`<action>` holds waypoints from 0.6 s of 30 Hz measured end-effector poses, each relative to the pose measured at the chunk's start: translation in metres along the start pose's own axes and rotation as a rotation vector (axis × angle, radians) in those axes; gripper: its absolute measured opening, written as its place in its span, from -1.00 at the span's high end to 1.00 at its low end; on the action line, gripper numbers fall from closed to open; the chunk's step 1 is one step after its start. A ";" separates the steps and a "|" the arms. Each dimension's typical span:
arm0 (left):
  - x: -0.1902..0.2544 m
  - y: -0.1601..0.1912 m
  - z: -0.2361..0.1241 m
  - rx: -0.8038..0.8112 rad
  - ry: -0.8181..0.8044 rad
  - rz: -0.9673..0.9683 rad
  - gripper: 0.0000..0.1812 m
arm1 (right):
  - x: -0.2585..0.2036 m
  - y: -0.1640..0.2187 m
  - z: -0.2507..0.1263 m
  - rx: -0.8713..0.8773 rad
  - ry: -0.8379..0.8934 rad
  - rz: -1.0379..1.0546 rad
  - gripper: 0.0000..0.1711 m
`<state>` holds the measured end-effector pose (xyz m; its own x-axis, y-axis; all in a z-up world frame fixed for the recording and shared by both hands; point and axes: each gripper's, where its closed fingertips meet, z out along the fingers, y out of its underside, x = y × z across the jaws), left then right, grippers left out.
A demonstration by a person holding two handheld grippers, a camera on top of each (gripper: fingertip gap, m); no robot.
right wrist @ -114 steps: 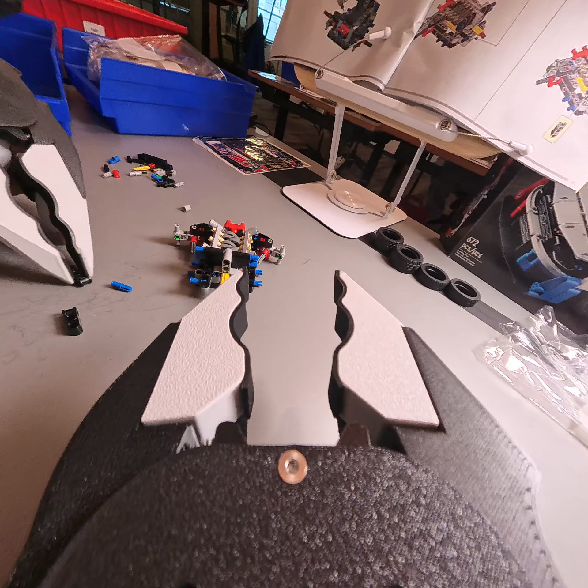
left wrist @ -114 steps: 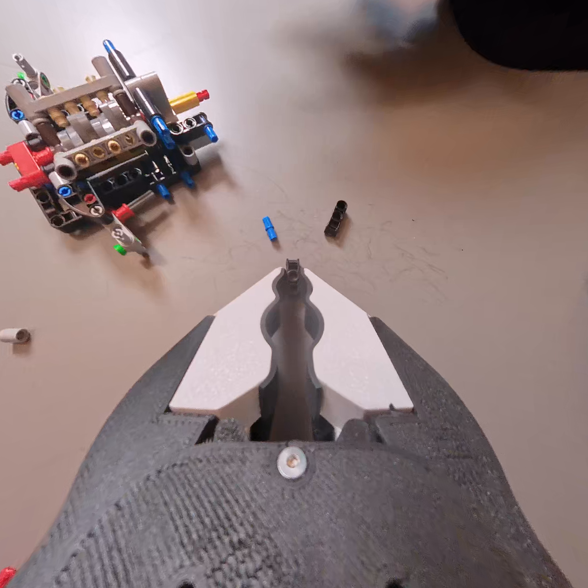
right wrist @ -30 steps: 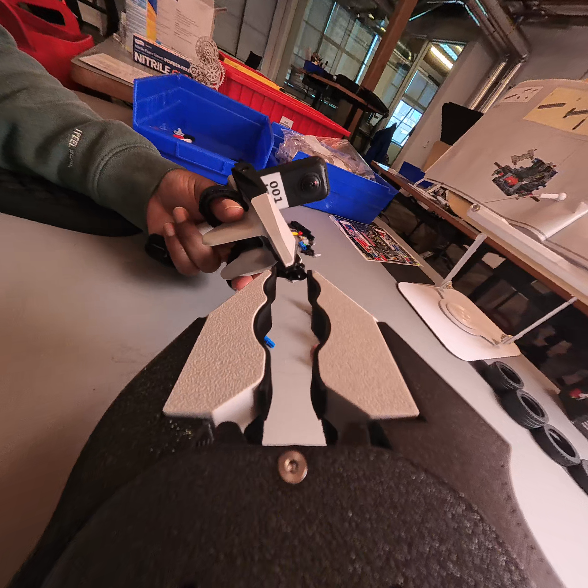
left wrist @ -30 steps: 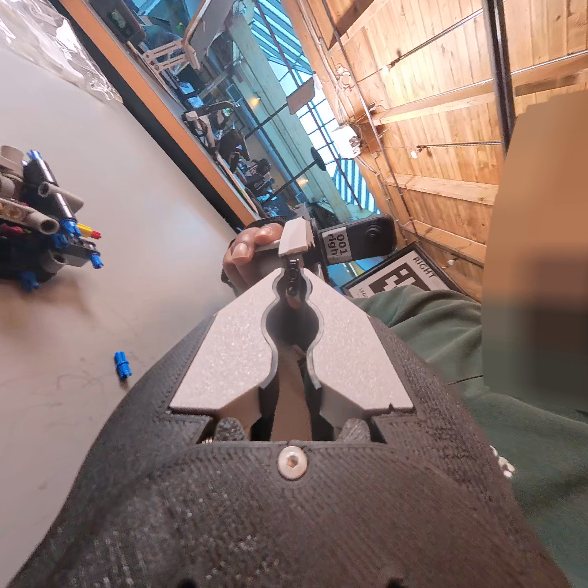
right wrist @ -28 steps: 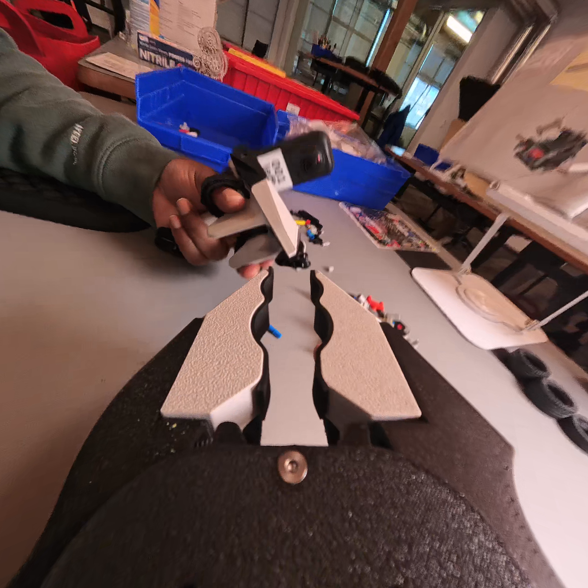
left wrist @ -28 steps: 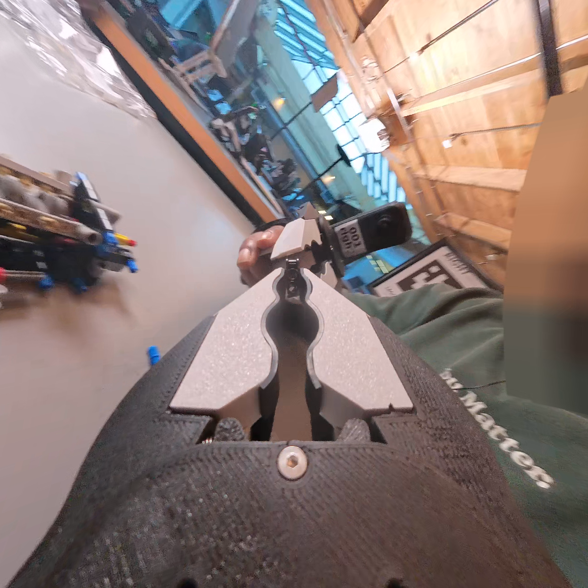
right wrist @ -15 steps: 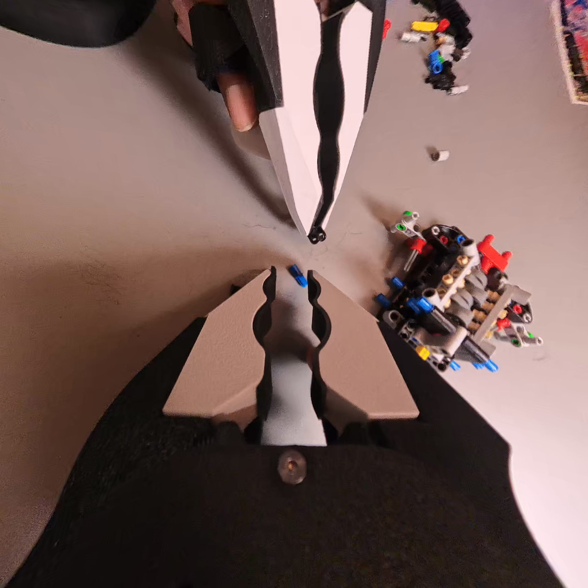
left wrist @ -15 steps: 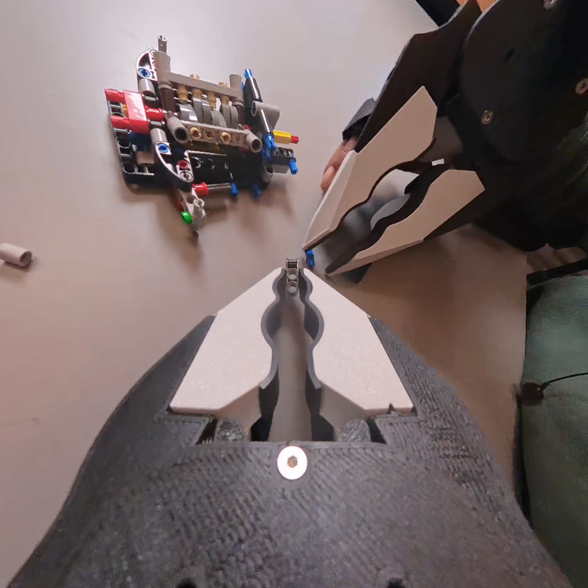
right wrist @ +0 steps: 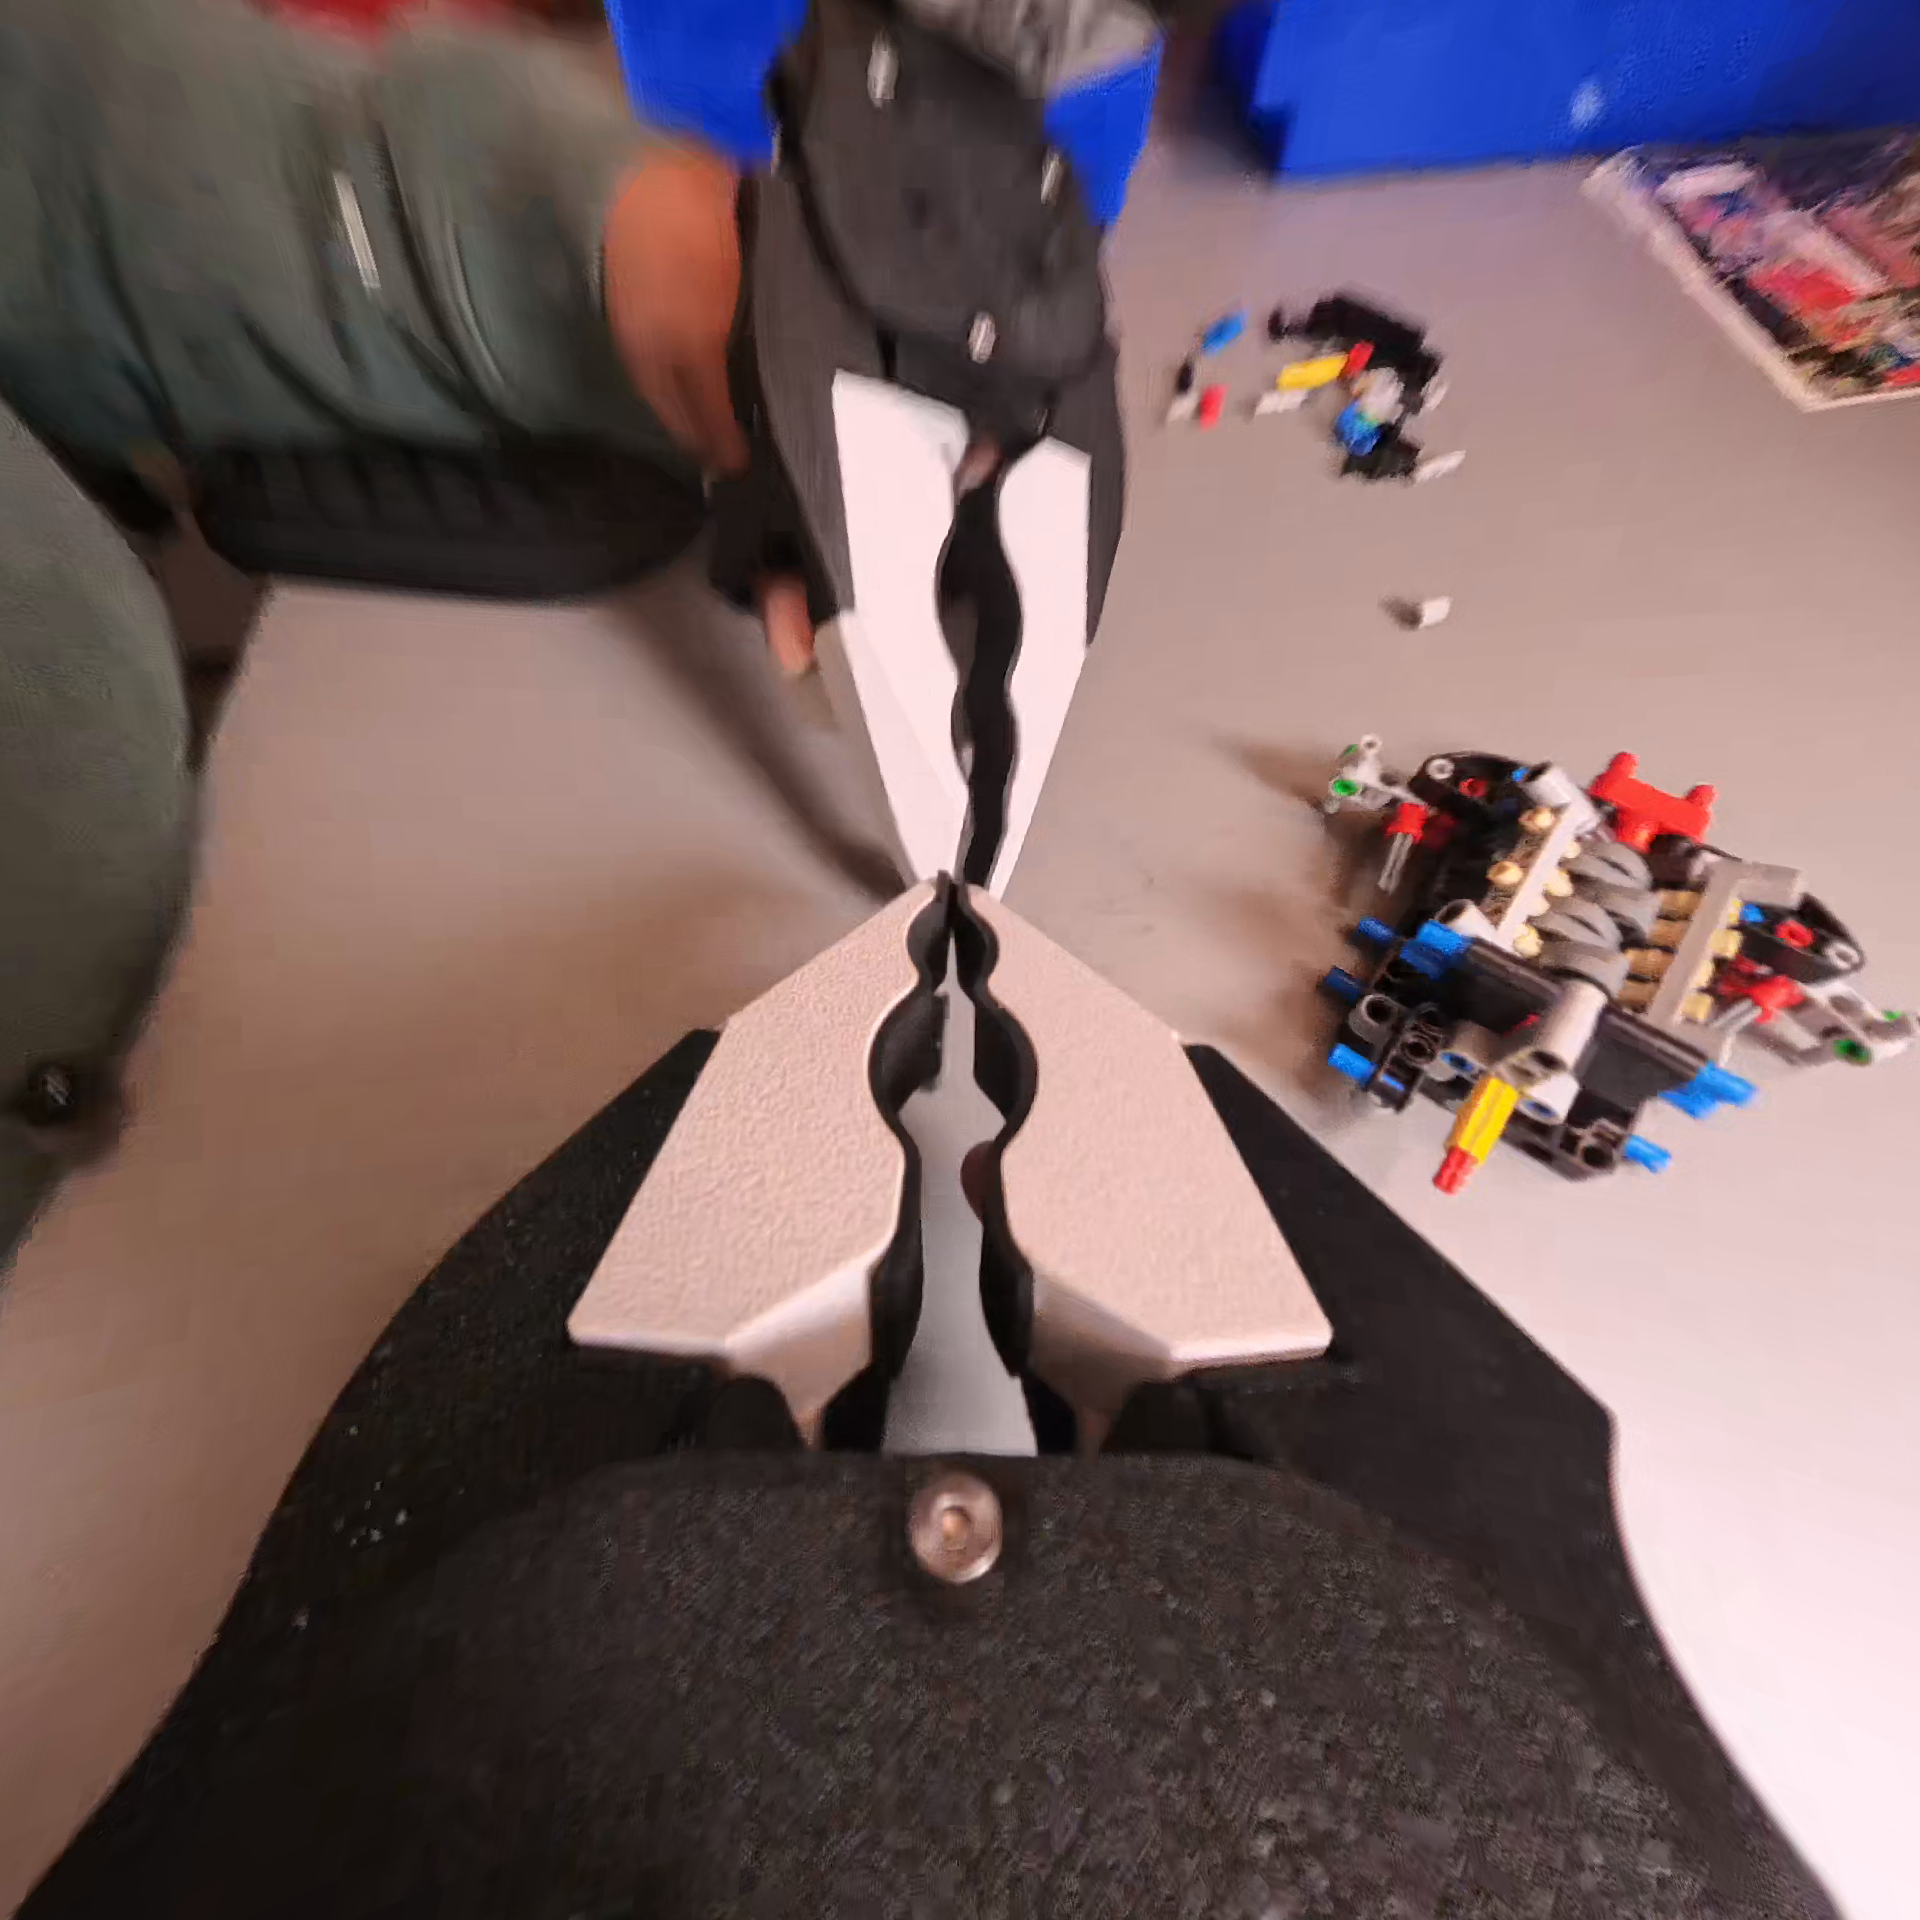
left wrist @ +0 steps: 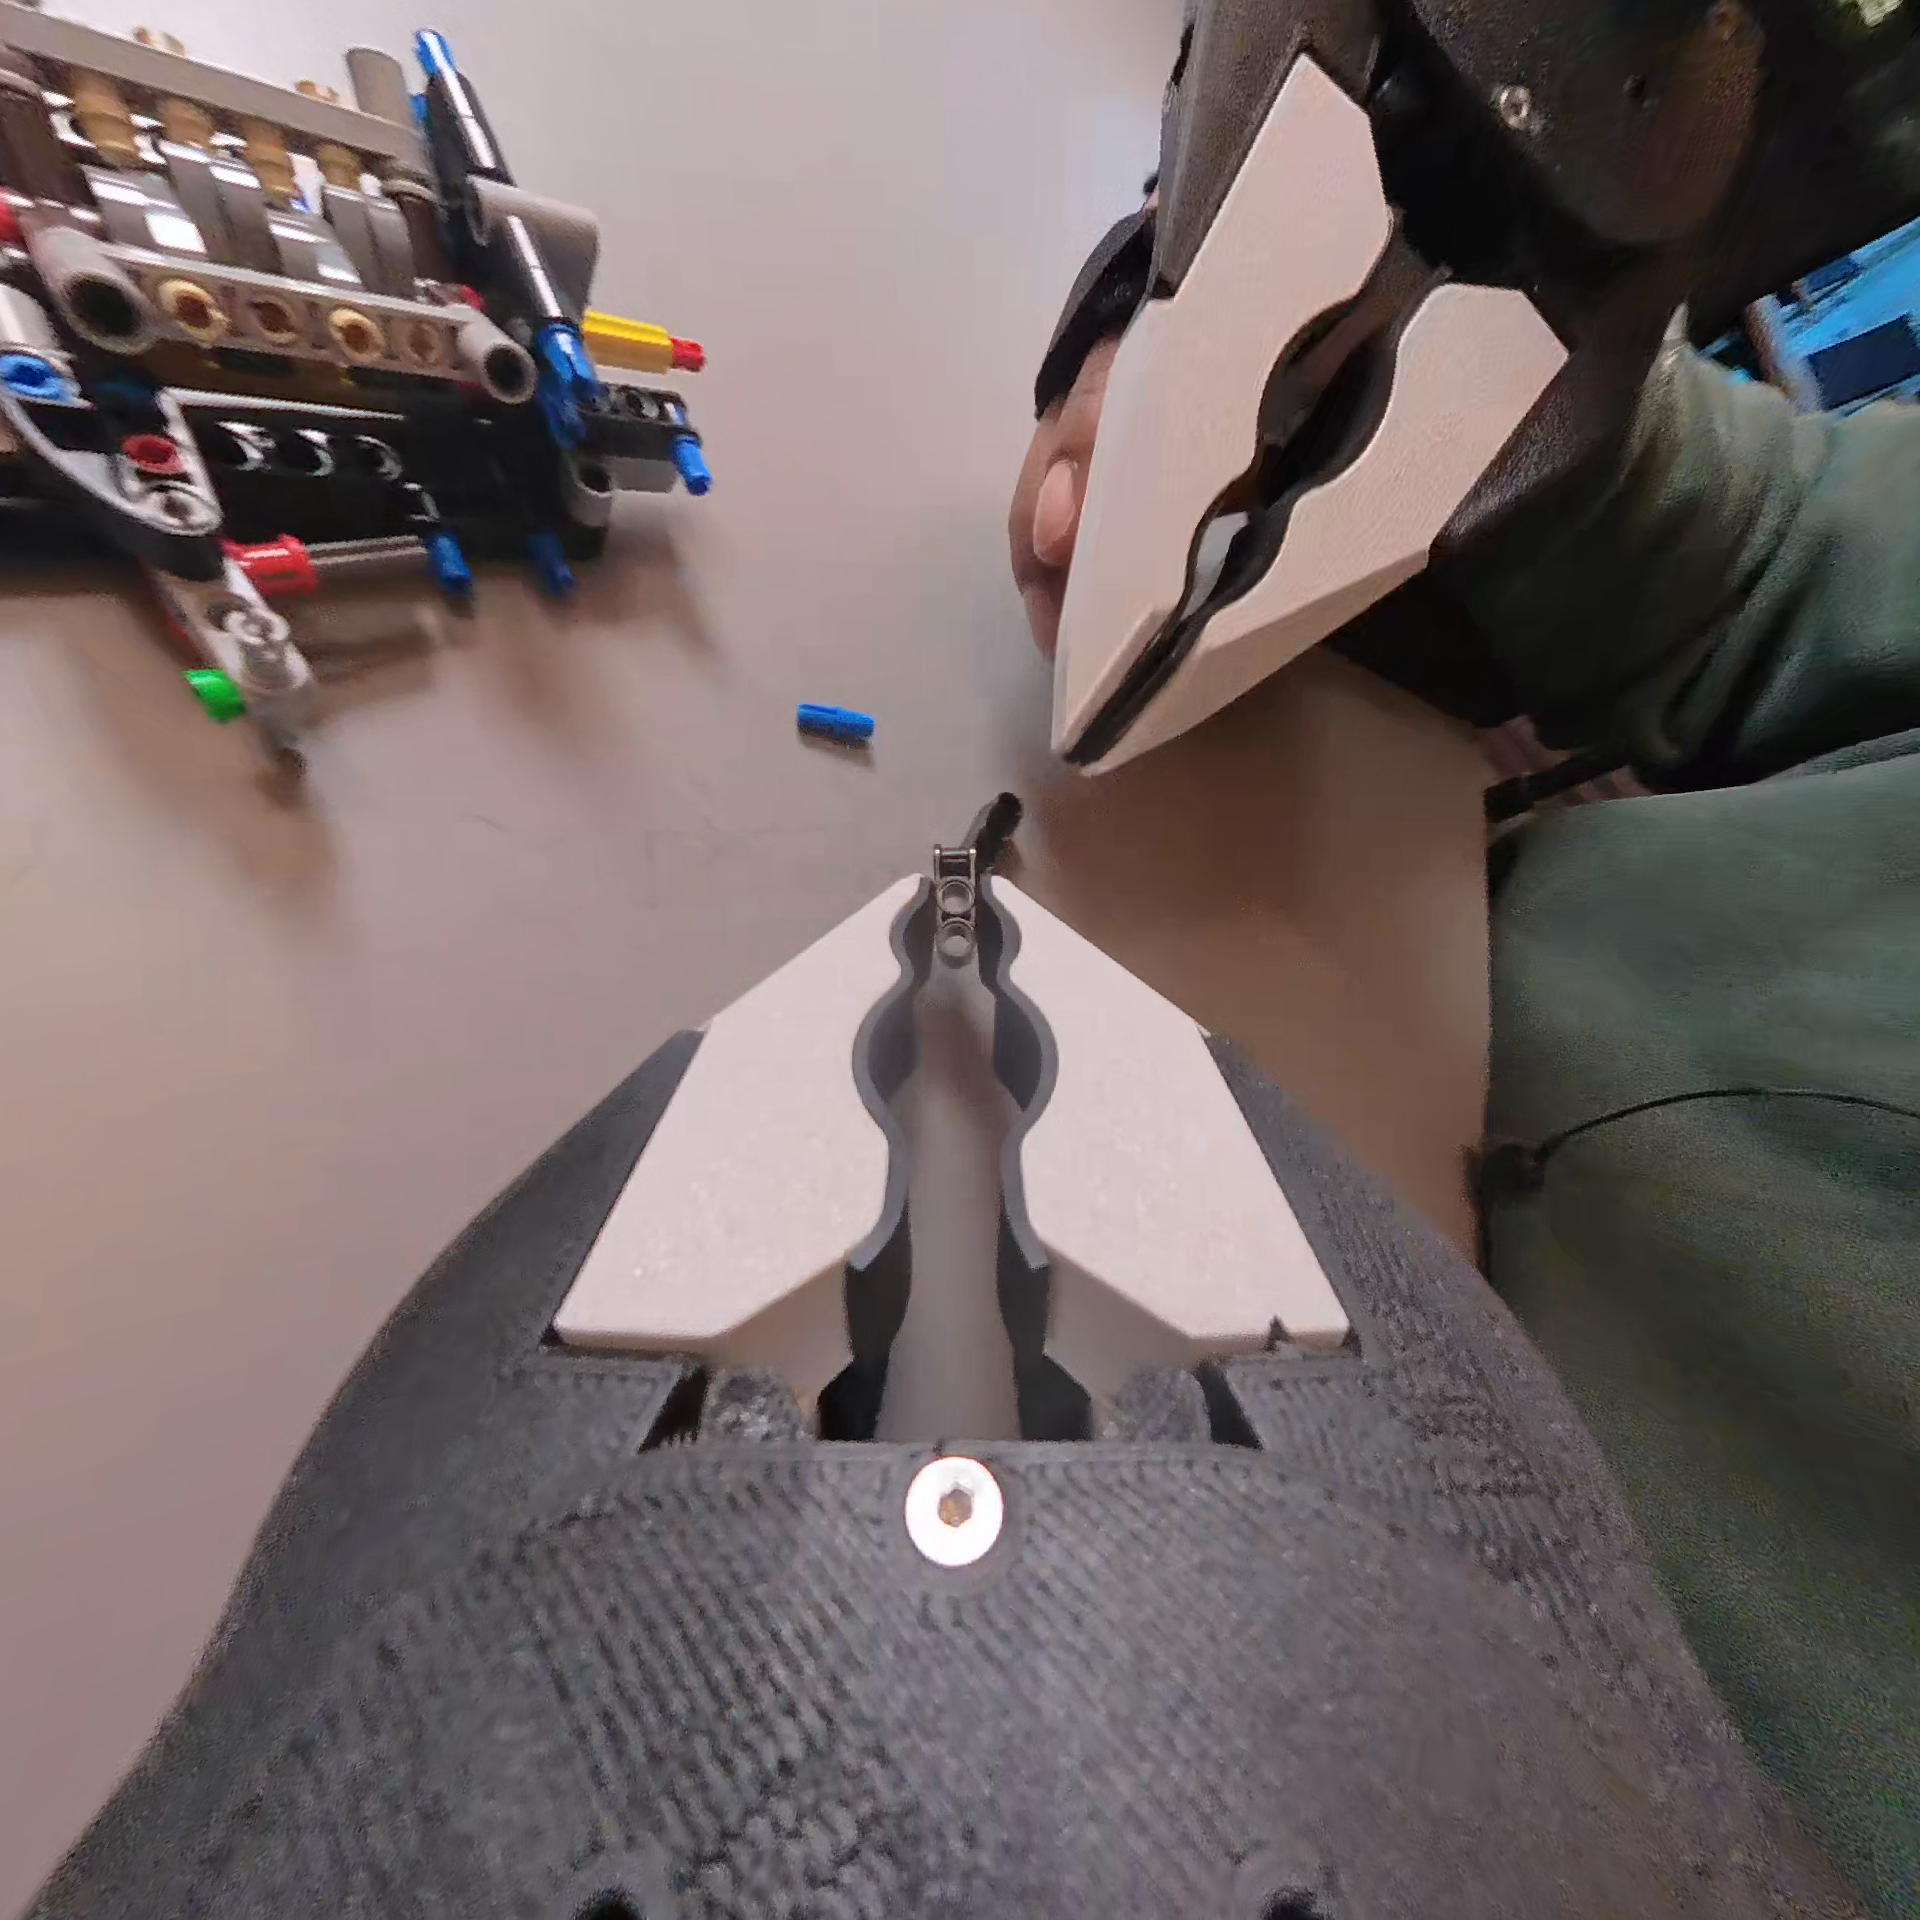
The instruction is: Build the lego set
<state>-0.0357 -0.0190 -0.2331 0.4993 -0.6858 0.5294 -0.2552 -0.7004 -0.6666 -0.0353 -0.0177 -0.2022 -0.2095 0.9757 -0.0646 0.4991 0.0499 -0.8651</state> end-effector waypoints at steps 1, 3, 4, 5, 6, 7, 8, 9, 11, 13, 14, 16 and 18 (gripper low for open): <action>0.004 0.000 0.002 0.003 0.022 -0.013 0.93 | 0.000 -0.007 -0.005 0.076 0.008 0.045 1.00; 0.007 0.000 0.005 -0.001 0.035 -0.017 0.93 | -0.003 -0.015 -0.015 0.187 0.000 0.130 1.00; 0.007 0.000 0.006 -0.004 0.030 -0.010 0.93 | -0.003 -0.018 -0.018 0.232 0.005 0.166 1.00; 0.007 0.001 0.007 -0.008 0.019 -0.002 0.93 | -0.001 -0.019 -0.022 0.262 0.020 0.193 1.00; 0.006 0.000 0.007 -0.009 0.002 0.008 0.92 | 0.003 -0.018 -0.025 0.269 0.049 0.210 1.00; 0.004 0.000 0.007 -0.011 -0.017 0.019 0.90 | 0.010 -0.013 -0.027 0.251 0.093 0.215 1.00; 0.002 0.000 0.006 -0.012 -0.037 0.029 0.90 | 0.018 -0.006 -0.028 0.207 0.141 0.204 1.00; -0.001 -0.001 0.006 -0.011 -0.060 0.035 0.89 | 0.025 0.003 -0.028 0.142 0.191 0.184 1.00; -0.008 -0.002 0.004 -0.011 -0.106 0.051 0.90 | 0.039 0.022 -0.026 0.009 0.293 0.149 0.97; -0.013 -0.002 0.002 -0.018 -0.145 0.069 0.89 | 0.041 0.036 -0.020 -0.112 0.315 0.127 0.92; -0.015 -0.002 0.001 -0.020 -0.158 0.076 0.89 | 0.040 0.041 -0.017 -0.163 0.319 0.123 0.87; -0.016 -0.003 0.001 -0.018 -0.163 0.079 0.87 | 0.041 0.044 -0.013 -0.222 0.338 0.104 0.82; -0.016 -0.004 0.000 -0.012 -0.161 0.077 0.86 | 0.043 0.047 -0.010 -0.283 0.355 0.099 0.80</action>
<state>-0.0426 -0.0055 -0.2388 0.6035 -0.6977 0.3860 -0.3070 -0.6501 -0.6951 -0.0123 0.0291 -0.2408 0.1268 0.9890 0.0763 0.7223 -0.0393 -0.6905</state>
